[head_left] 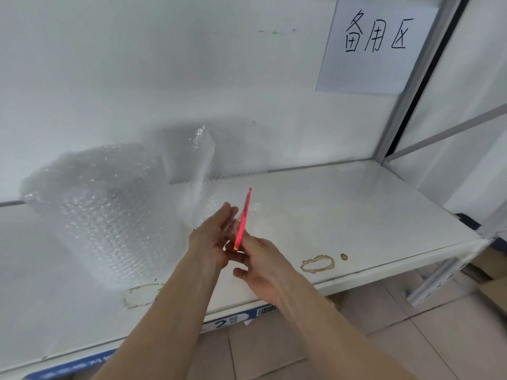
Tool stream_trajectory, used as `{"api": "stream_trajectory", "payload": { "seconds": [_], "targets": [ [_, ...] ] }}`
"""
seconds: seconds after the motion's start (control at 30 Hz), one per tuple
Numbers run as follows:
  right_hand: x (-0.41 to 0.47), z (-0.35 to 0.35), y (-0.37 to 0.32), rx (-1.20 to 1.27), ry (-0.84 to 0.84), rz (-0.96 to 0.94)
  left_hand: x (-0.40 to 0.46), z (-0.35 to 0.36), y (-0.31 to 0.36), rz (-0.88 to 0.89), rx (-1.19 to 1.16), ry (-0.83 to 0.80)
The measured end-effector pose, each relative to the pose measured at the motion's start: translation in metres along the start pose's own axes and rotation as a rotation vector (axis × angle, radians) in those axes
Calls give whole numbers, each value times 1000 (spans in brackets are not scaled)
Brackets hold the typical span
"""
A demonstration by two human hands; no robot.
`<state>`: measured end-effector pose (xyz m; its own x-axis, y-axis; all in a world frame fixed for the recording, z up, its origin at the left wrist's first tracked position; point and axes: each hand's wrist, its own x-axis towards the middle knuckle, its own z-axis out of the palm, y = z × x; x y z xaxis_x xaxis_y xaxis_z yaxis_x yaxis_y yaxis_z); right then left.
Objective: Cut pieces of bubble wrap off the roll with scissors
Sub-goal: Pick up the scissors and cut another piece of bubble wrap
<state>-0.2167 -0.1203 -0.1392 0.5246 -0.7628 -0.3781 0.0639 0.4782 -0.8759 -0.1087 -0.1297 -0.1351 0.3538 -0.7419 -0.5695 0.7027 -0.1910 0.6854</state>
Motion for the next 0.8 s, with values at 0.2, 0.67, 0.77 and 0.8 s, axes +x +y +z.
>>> {"api": "stream_trajectory", "payload": {
  "seconds": [0.2,0.67,0.77,0.8],
  "targets": [
    [-1,3,0,0,2,-11,-1,-1,2,-8,-29,14],
    [2,0,0,2,5,-19,-5,-1,2,16,-12,13],
    [3,0,-1,8,-1,-16,-6,-1,2,-1,-20,8],
    [4,0,-1,9,-2,-17,-7,-1,1,-5,-19,12]
  ]
}}
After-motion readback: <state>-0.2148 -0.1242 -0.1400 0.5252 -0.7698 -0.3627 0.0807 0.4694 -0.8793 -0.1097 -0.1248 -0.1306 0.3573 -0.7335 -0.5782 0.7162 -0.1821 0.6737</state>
